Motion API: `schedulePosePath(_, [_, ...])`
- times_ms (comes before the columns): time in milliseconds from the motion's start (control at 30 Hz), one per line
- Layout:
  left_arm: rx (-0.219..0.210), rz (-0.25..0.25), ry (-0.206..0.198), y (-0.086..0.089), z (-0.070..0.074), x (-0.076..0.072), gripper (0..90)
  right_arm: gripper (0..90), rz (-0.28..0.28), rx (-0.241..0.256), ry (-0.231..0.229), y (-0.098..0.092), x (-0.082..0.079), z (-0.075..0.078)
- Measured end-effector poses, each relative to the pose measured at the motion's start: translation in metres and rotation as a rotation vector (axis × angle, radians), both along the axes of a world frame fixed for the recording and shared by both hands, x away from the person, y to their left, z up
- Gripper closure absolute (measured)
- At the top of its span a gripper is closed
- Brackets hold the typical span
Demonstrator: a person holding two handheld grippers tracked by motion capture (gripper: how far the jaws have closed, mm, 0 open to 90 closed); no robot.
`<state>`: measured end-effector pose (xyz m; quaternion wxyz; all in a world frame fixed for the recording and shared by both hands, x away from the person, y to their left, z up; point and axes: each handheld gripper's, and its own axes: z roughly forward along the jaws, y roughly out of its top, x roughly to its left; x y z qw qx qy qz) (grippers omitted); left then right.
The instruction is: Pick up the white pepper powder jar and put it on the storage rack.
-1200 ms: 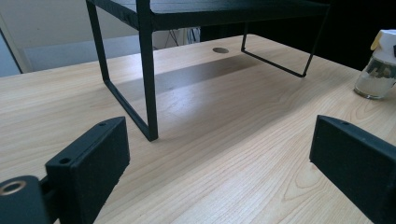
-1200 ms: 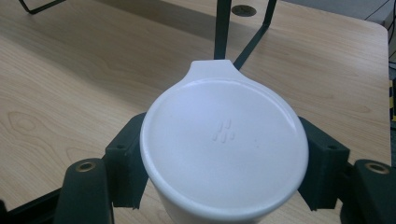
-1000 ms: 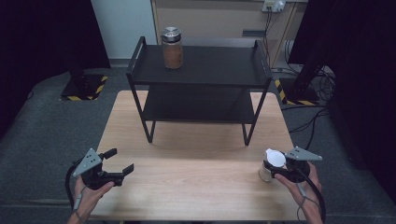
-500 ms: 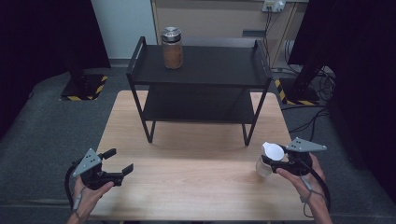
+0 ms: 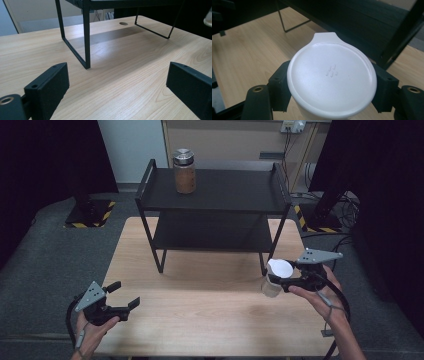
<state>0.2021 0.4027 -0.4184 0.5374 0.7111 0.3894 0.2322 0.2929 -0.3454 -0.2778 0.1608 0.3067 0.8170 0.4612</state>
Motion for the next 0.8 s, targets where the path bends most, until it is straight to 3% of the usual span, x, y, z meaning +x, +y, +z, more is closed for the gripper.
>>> schedulePosePath(333, [-0.007, 0.003, 0.007, 0.003, -0.001, 0.001, 3.5, 31.5, 0.096, -0.027, -0.011, 0.025, 0.022, 0.041])
schedulePosePath(567, [-0.020, 0.007, 0.007, 0.005, -0.001, 0.001, 3.5, 31.5, 0.131, -0.020, -0.018, 0.034, 0.031, 0.067])
schedulePosePath(800, [-0.019, 0.001, 0.011, 0.006, -0.001, 0.003, 3.6, 31.5, 0.132, -0.017, -0.023, 0.039, 0.035, 0.104])
